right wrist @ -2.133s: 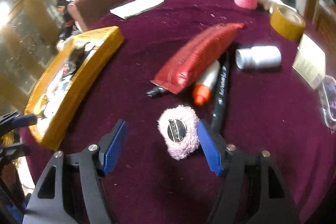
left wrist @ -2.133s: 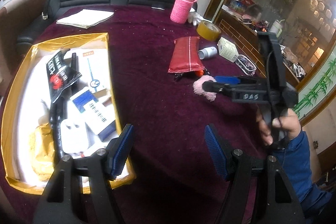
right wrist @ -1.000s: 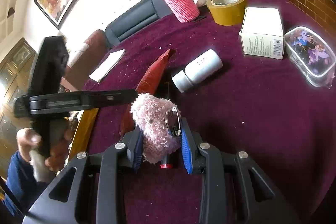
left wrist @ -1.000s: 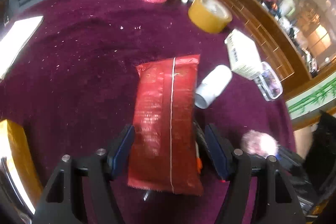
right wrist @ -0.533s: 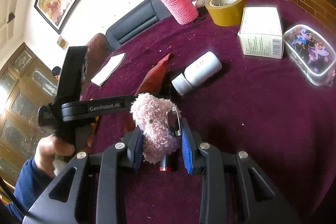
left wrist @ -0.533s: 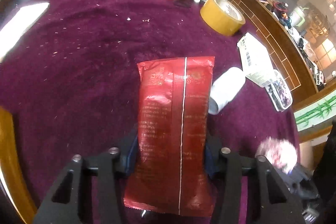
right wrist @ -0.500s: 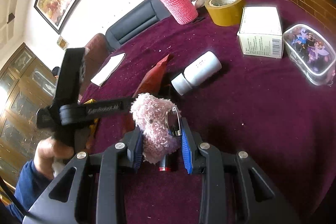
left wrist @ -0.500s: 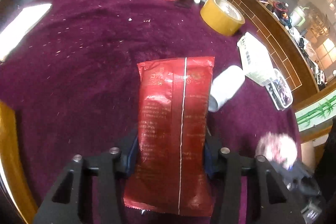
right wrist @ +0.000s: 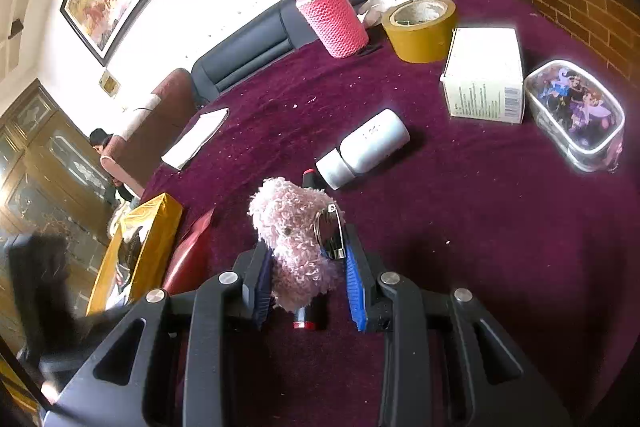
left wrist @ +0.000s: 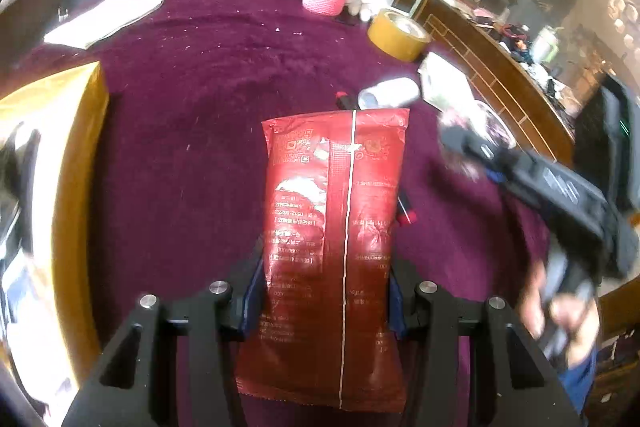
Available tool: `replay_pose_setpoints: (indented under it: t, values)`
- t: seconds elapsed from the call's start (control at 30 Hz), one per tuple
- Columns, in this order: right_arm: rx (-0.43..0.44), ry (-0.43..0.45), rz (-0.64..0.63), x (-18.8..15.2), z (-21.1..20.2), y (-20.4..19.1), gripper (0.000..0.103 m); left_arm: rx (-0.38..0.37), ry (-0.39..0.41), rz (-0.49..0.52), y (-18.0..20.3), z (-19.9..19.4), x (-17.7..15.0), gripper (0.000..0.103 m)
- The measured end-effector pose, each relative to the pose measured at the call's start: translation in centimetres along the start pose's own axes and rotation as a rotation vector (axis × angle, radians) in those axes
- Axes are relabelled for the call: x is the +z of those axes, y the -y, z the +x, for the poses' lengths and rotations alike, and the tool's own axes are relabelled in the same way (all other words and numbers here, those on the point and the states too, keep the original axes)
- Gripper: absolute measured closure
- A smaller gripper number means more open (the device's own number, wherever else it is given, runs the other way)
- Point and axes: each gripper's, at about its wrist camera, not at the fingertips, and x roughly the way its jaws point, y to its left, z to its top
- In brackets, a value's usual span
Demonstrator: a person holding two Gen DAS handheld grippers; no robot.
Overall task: Organize objects
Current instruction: 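Lift the red pouch and pink keychain and carry them toward the tray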
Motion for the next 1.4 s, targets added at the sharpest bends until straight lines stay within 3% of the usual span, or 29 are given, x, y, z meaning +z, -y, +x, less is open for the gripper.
replay_pose_setpoints:
  t: [0.3, 0.57, 0.8, 1.0, 1.4]
  values:
    - [-0.023, 0.015, -0.058, -0.3, -0.1, -1.2, 0.075, 0.154, 0.191, 0.130, 1.5, -5.8, -4.3, 0.059]
    - [-0.039, 0.022, -0.097, -0.7, 0.0, -2.2, 0.075, 0.216, 0.281, 0.153, 0.8, -8.1, -5.6, 0.059]
    - [-0.050, 0.012, -0.092, -1.6, 0.2, -3.0, 0.075, 0.224, 0.331, 0.145, -0.3, -9.7, -6.0, 0.059]
    - [0.015, 0.006, -0.074, -3.9, -1.0, -5.7, 0.075, 0.235, 0.369, 0.140, -1.7, -11.4, -6.4, 0.059]
    - [0.079, -0.040, -0.200, -5.9, -0.7, -15.6, 0.074, 0.201, 0.430, 0.000, -8.9, -15.9, -7.0, 0.058]
